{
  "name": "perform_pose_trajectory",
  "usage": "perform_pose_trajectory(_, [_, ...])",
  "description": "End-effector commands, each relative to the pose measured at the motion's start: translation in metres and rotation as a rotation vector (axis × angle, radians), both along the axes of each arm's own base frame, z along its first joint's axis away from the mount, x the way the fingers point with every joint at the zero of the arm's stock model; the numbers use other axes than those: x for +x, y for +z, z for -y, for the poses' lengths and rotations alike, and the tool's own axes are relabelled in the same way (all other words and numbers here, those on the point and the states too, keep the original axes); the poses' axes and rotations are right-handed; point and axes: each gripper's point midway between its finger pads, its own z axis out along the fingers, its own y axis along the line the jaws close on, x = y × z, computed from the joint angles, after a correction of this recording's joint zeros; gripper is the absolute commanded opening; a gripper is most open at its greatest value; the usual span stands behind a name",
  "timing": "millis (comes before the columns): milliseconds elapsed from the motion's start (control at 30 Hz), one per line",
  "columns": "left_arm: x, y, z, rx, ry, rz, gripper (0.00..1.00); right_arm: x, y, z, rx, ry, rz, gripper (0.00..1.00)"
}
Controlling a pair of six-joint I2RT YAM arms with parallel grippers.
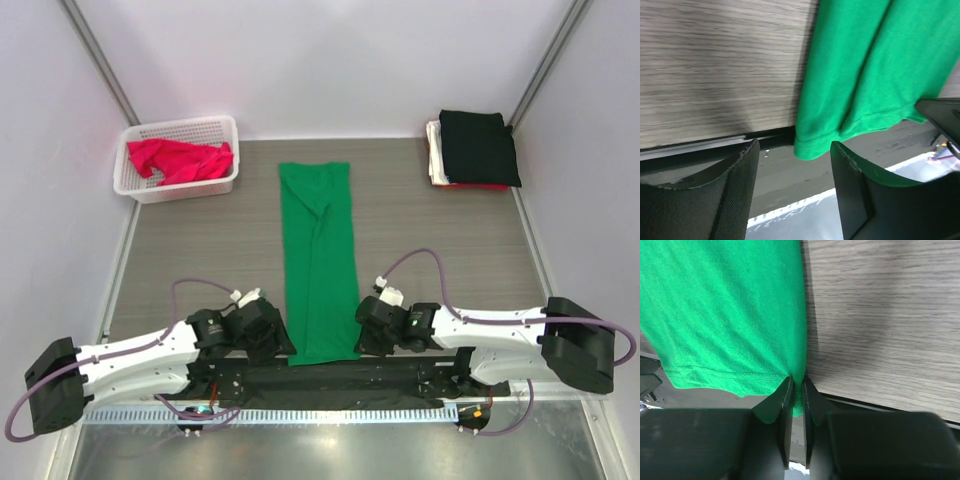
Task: Fold and stack the t-shirts
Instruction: Fold the tshirt
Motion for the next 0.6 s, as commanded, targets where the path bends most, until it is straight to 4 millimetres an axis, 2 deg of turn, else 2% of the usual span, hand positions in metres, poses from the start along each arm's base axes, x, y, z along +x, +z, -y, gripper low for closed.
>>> perform_pose_trajectory(0, [0.008,0.007,0.014,-0.063,0.045,0.035,0.59,0.003,0.0,-0.001,0.007,-0.028,0.014,0.16])
perform_pose_trajectory(133, [0.006,0.004,0.02,-0.076,0.033,0.034,0.54,0.003,-0.001,-0.001,0.003,-0.026,0.011,0.12])
perform_pose_trajectory(233, [0.005,-0.003,0.022,-0.079,0.029,0.032,0.46,0.002,-0.001,0.0,0.004,-0.03,0.01,0.08])
perform_pose_trajectory(333, [0.009,-0.005,0.026,-0.08,0.035,0.049,0.25,0.002,-0.001,0.001,0.005,-0.033,0.008,0.04])
perform_pose_trajectory(367, [0.01,-0.005,0.026,-0.077,0.038,0.052,0.11,0.002,-0.001,0.001,0.005,-0.035,0.009,0.01])
perform_pose_trajectory(433, [0.012,-0.003,0.027,-0.081,0.041,0.064,0.03,0.002,0.0,0.0,0.011,-0.033,0.011,0.01])
perform_pose_trajectory(567, [0.012,0.006,0.015,-0.034,0.078,0.073,0.0,-0.004,0.001,0.004,0.009,-0.034,-0.013,0.01])
